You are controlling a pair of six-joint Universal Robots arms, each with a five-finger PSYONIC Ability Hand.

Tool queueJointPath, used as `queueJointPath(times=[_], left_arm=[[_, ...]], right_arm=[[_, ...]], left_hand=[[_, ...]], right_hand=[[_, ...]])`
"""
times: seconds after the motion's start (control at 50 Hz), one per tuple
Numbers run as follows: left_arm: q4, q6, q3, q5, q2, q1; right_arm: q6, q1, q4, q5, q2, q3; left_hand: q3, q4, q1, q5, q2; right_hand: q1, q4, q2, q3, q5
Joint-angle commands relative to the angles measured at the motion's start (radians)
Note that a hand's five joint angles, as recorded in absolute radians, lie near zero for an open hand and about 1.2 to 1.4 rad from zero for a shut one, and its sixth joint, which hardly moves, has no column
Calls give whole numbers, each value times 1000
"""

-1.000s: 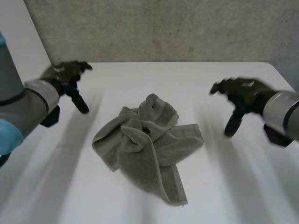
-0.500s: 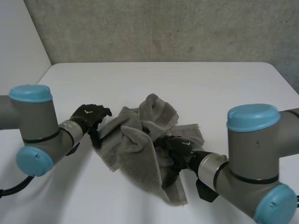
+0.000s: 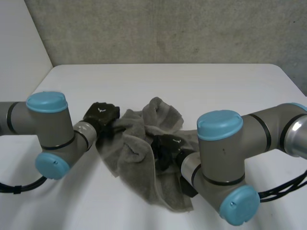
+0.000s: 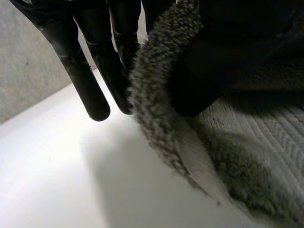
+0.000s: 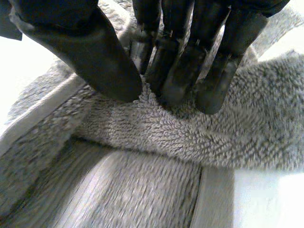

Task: Fold the towel.

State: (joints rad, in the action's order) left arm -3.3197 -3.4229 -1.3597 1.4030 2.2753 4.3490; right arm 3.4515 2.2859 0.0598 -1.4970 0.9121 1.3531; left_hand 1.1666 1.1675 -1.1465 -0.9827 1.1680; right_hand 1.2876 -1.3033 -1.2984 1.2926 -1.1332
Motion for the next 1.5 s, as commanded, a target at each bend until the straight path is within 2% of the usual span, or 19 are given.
queueJointPath(times=[0.02, 0.16, 0.24, 0.3, 0.4, 0.48, 0.5, 0.52, 0.54, 0.56, 0.58, 0.62, 0.76, 0.92, 0.96, 1.1, 1.24, 1.36, 1.5], left_arm=[[0, 1, 129, 10, -22, -6], [15, 13, 350, 14, -69, -25], [38, 33, 509, 21, -112, -61], [72, 51, 551, 45, -141, -77], [155, 60, 492, 68, -186, -89], [186, 62, 386, 73, -221, -78], [187, 62, 328, 73, -246, -69], [186, 63, 271, 68, -273, -63], [186, 63, 271, 68, -273, -63], [186, 63, 220, 67, -295, -55], [186, 63, 176, 67, -313, -48], [186, 63, 139, 65, -328, -45], [186, 65, 22, 65, -421, -48], [189, 79, -29, 71, -514, -52], [187, 77, -19, 73, -537, -57], [195, 80, 17, 74, -554, -57], [196, 111, 36, 74, -563, -69], [203, 143, 48, 74, -582, -71], [229, 169, 67, 73, -589, -75]], right_arm=[[0, -13, 8, 3, 10, -83], [-29, -48, 14, 17, 91, -216], [-127, -117, 11, 20, 166, -359], [-187, -135, 44, 29, 177, -419], [-221, -131, 175, 79, 127, -398], [-235, -128, 226, 81, 94, -345], [-244, -128, 232, 83, 85, -315], [-258, -131, 229, 87, 80, -293], [-258, -131, 229, 87, 80, -293], [-277, -140, 230, 90, 73, -270], [-297, -146, 229, 89, 61, -258], [-314, -154, 229, 81, 54, -249], [-330, -189, 226, 78, 79, -190], [-341, -203, 160, 92, 258, 58], [-363, -203, 115, 93, 332, 167], [-406, -204, 80, 112, 415, 325], [-411, -191, 20, 175, 396, 409], [-391, -183, -69, 178, 297, 385], [-339, -134, -152, 169, 202, 315]], left_hand=[[230, 229, -250, -239, 228], [230, 229, -250, -239, 228], [230, 229, -250, -239, 228], [230, 229, -250, -239, 228], [230, 229, -250, -239, 228], [230, 229, -250, -239, 228], [230, 229, -250, -239, 228], [230, 229, -250, -239, 228], [230, 229, -250, -239, 228], [230, 229, -250, -239, 228], [230, 229, -250, -239, 228], [230, 229, -250, -239, 228], [230, 229, -250, -239, 228], [230, 229, -250, -239, 228], [230, 229, -250, -239, 228], [230, 229, -250, -239, 228], [230, 229, -250, -239, 228], [230, 229, -250, -239, 228], [230, 229, -250, -239, 228]], right_hand=[[109, -93, -98, 104, -89], [109, -93, -98, 104, -89], [109, -93, -98, 104, -89], [109, -93, -98, 104, -89], [109, -93, -98, 104, -89], [109, -93, -98, 104, -89], [22, -7, -12, 18, -2], [-231, 247, 242, -236, 251], [-234, 249, 245, -239, 254], [-719, 735, 730, -724, 739], [-1067, 1083, 1078, -1072, 1087], [-1113, 1129, 1124, -1118, 1133], [-1113, 1129, 1124, -1118, 1133], [-1113, 1129, 1124, -1118, 1133], [-1048, 1063, 1058, -1053, 1068], [-827, 843, 838, -832, 847], [-882, 898, 893, -887, 902], [-982, 998, 993, -987, 1002], [-947, 963, 958, -952, 967]])
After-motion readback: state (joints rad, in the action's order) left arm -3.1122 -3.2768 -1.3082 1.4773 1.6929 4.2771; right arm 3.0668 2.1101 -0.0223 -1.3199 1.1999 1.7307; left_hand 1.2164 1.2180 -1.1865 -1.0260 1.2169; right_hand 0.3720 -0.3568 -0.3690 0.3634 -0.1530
